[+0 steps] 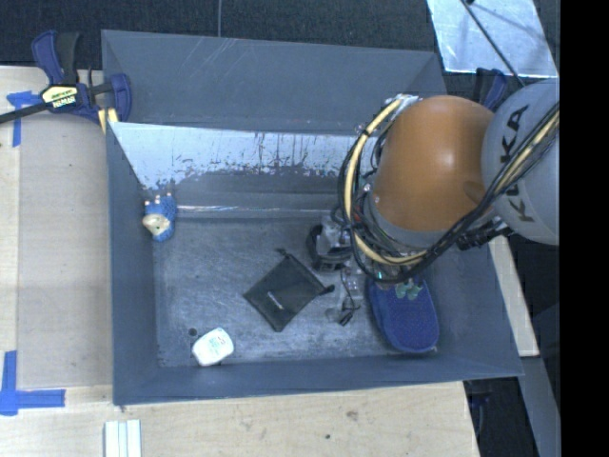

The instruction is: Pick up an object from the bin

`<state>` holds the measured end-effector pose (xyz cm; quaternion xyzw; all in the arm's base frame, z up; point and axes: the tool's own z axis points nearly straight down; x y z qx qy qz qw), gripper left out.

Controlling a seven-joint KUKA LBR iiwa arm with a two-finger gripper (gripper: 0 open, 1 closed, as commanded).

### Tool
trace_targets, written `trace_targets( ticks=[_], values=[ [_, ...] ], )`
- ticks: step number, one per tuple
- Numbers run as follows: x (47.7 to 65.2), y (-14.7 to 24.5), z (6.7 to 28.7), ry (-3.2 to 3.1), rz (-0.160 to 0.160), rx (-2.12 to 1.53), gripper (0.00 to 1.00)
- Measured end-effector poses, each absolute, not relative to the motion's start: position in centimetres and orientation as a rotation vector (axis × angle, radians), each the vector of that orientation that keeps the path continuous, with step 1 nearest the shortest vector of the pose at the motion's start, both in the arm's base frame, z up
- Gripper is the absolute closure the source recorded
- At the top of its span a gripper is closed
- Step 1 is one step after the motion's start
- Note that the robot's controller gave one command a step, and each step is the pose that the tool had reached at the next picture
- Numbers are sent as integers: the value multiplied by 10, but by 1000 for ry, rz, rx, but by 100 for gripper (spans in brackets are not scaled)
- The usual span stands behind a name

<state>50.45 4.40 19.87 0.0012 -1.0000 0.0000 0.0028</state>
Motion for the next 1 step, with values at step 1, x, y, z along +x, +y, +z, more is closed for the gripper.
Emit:
trace_targets(
  ticks=[1],
  values=[
    [564, 64, 69, -3085, -1, 592, 0]
  ],
)
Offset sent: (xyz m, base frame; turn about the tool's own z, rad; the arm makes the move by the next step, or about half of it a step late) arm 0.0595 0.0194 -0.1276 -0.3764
